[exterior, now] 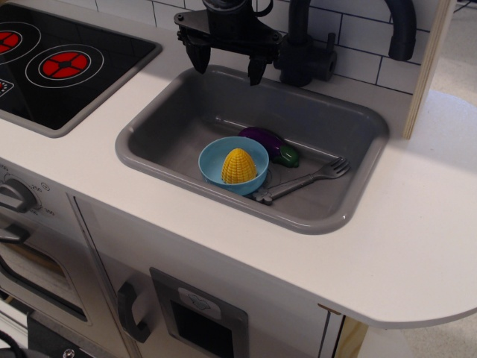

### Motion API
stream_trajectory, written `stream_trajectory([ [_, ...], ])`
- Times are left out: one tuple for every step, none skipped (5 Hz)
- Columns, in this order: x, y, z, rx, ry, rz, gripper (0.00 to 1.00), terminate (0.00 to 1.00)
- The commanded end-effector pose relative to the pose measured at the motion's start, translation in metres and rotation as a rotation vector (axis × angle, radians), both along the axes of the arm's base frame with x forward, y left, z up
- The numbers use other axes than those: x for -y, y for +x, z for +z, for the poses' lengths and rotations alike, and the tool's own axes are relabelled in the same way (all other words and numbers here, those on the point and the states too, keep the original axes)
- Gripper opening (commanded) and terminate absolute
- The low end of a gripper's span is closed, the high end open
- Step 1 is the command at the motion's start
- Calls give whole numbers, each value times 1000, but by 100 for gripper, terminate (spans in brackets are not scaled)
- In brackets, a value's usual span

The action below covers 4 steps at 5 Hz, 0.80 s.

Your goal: Take corn out of bowl sink

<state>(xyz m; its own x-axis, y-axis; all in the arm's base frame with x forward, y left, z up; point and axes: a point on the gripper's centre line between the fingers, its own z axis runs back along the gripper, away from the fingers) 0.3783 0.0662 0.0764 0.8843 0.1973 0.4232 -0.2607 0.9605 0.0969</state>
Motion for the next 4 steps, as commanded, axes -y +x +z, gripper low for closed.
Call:
stream_trajectory([
  [0, 0, 0, 0, 0, 0, 100, 0],
  [7, -11, -3, -36, 8, 66, 100, 0],
  [15, -25, -4, -108, -61, 87, 100, 0],
  [21, -36, -14, -161, -67, 102, 100, 0],
])
